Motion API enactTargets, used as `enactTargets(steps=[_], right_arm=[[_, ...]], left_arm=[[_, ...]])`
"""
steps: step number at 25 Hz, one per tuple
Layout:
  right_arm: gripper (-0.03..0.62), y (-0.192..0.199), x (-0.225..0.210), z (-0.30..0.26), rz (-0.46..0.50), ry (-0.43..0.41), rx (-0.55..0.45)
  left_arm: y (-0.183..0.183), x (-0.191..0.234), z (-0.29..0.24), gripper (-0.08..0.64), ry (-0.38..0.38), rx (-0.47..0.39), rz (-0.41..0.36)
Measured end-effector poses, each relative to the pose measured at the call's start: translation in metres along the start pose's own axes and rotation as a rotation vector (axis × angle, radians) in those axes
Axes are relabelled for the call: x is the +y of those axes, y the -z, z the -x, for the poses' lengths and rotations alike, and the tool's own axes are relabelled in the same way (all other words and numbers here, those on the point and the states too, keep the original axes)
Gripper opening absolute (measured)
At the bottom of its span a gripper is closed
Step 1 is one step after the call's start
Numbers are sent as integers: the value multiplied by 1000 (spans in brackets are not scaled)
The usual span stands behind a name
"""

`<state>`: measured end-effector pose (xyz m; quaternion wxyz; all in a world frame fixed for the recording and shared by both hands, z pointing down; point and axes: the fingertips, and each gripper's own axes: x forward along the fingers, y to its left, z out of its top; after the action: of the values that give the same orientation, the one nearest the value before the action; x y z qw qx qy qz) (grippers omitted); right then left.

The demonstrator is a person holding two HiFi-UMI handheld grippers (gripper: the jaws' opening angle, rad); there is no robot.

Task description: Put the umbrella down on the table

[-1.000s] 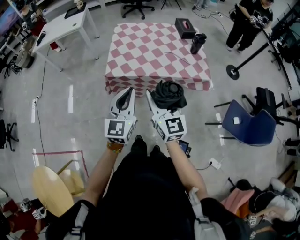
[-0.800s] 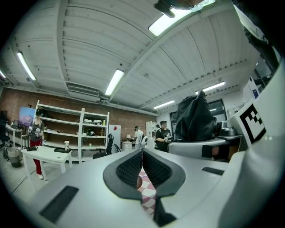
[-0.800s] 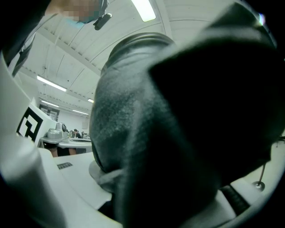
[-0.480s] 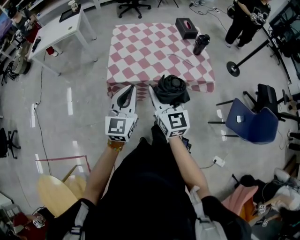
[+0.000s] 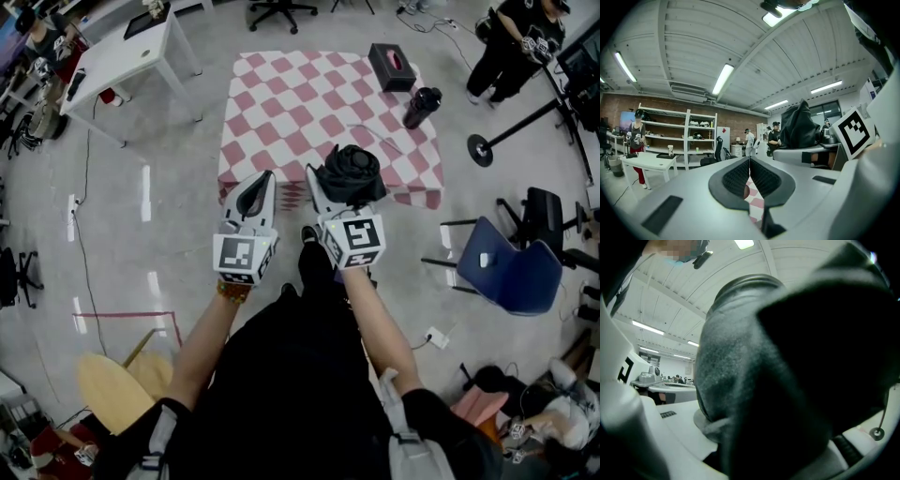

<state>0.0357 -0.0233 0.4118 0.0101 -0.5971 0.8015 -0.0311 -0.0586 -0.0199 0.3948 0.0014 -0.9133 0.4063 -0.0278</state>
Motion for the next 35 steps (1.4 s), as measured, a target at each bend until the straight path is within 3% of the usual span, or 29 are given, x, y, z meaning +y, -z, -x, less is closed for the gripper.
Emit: enactTargets(steps=[10, 23, 35], right_arm=[[183, 32, -74, -89, -81, -8, 96], [183, 73, -158, -163, -196, -58, 211], [183, 104, -192, -218, -212, -97, 306]], left_arm=[[23, 31, -92, 15, -15, 67, 19], [43, 46, -168, 15, -53, 148, 38], [59, 56, -213, 15, -69, 198, 61]])
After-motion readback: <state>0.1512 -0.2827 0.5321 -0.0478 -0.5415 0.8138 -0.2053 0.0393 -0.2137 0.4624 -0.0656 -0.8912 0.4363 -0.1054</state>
